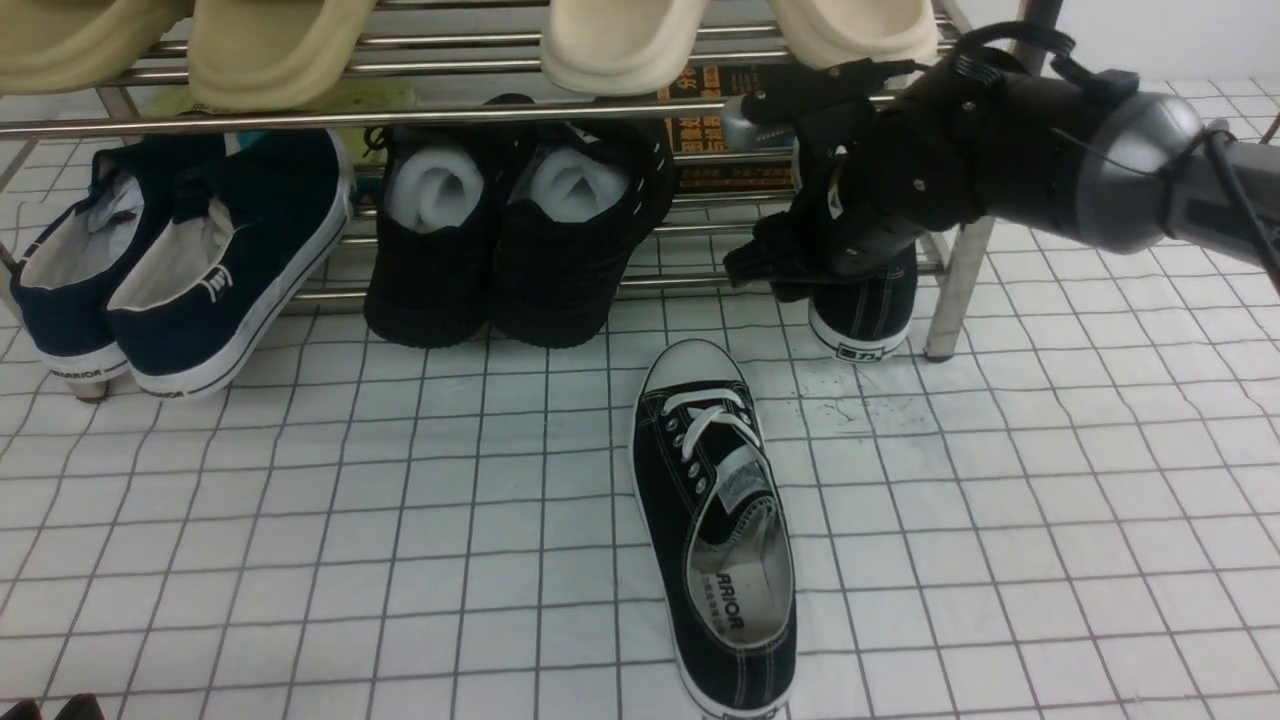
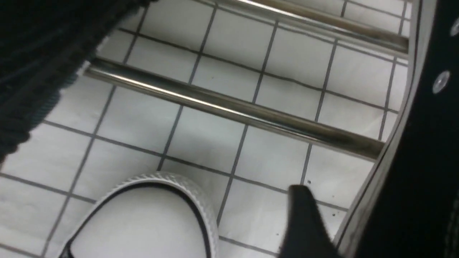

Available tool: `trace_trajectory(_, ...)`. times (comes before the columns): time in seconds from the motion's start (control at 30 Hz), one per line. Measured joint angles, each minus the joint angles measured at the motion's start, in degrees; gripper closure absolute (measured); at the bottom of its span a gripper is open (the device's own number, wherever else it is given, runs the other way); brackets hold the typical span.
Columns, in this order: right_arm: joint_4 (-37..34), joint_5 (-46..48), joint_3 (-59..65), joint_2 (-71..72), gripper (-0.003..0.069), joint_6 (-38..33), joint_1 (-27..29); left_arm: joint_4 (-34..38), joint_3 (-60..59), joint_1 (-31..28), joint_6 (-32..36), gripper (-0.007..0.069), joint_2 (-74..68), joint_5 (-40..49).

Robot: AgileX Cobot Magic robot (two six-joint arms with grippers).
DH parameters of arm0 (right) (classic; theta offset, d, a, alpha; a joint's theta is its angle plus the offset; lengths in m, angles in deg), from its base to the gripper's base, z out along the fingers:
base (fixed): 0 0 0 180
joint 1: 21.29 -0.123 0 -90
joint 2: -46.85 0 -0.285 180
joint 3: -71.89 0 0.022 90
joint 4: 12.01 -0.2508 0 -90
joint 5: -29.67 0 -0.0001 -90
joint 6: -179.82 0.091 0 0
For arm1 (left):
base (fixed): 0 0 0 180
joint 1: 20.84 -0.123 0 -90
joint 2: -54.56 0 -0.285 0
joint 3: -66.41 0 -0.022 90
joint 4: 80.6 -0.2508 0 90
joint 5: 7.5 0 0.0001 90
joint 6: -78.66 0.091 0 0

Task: Take the shoes off the shelf with your hand from the white checkered tablecloth.

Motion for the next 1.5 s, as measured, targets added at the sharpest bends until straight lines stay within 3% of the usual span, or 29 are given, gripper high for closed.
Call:
trace_trajectory(0.13, -1.0, 2.5, 0.0, 1.3, 0.0594, -0.1, 0.2, 0.0, 0.0, 0.0, 0.0, 0.0385, 0.0, 0.0)
trace_trajectory(0.23, -3.5, 8.5, 0.3, 4.4, 0.0649, 0.0, -0.6, 0.0, 0.0, 0.0, 0.0, 0.0385, 0.0, 0.0)
trace_trajectory(0.43, -6.2, 23.5, 0.4, 16.2, 0.0648, -1.3, -5.7, 0.0, 0.0, 0.0, 0.0, 0.0385, 0.0, 0.1)
trace_trajectory(0.57, -6.0, 27.8, 6.9, 20.9, 0.065, -1.5, -10.6, 0.0, 0.0, 0.0, 0.0, 0.0384, 0.0, 0.1)
trace_trajectory(0.8, -7.4, 18.8, 22.6, 22.7, 0.0651, 1.1, -14.3, 0.0, 0.0, 0.0, 0.0, 0.0384, 0.0, 0.2)
trace_trajectory(1.2, -3.5, 10.1, 25.5, 17.6, 0.0631, 1.7, -14.2, 0.0, 0.1, 0.0, 0.0, 0.0384, 0.0, 0.2)
trace_trajectory(1.37, -3.4, 9.7, 25.5, 16.3, 0.0508, 1.7, -14.2, 0.0, 0.1, 0.0, 0.0, 0.0384, 0.0, 0.2)
trace_trajectory(1.5, -3.3, 12.3, 23.6, 16.4, 0.0336, 1.7, -14.2, 0.0, 0.1, 0.0, 0.0, 0.0384, 0.0, 0.2)
